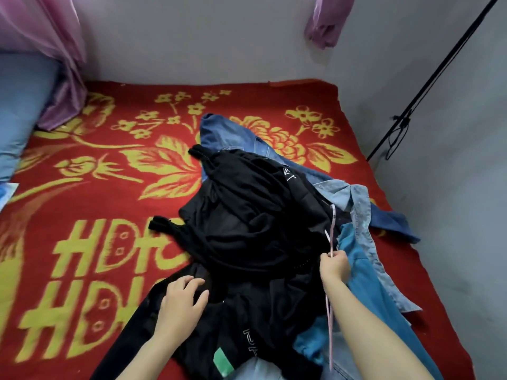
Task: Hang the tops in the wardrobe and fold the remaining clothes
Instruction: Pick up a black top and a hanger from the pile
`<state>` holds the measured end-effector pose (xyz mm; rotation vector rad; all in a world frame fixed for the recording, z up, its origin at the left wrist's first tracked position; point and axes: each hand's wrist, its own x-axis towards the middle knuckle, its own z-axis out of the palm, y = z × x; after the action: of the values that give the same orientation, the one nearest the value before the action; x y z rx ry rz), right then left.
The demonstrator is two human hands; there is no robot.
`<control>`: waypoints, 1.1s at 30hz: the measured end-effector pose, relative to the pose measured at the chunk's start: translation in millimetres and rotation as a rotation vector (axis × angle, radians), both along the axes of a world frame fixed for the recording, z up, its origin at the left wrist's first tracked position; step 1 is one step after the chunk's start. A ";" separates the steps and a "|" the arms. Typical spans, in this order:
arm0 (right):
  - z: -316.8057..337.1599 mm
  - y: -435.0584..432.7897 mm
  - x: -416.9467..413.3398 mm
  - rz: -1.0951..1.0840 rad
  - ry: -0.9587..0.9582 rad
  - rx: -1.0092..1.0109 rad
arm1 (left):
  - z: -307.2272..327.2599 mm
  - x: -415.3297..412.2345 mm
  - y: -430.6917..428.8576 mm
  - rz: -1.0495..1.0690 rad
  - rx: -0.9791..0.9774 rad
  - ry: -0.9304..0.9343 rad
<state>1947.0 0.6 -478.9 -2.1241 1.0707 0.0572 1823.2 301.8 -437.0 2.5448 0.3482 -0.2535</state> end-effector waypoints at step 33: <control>108.7 -59.2 53.4 0.153 -0.344 0.565 | 22.3 104.9 -49.7 -0.094 -0.121 -0.144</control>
<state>2000.4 -58.6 -370.2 -1.6212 0.5974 0.0560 1928.0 252.1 -414.7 2.4456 0.1533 -0.1210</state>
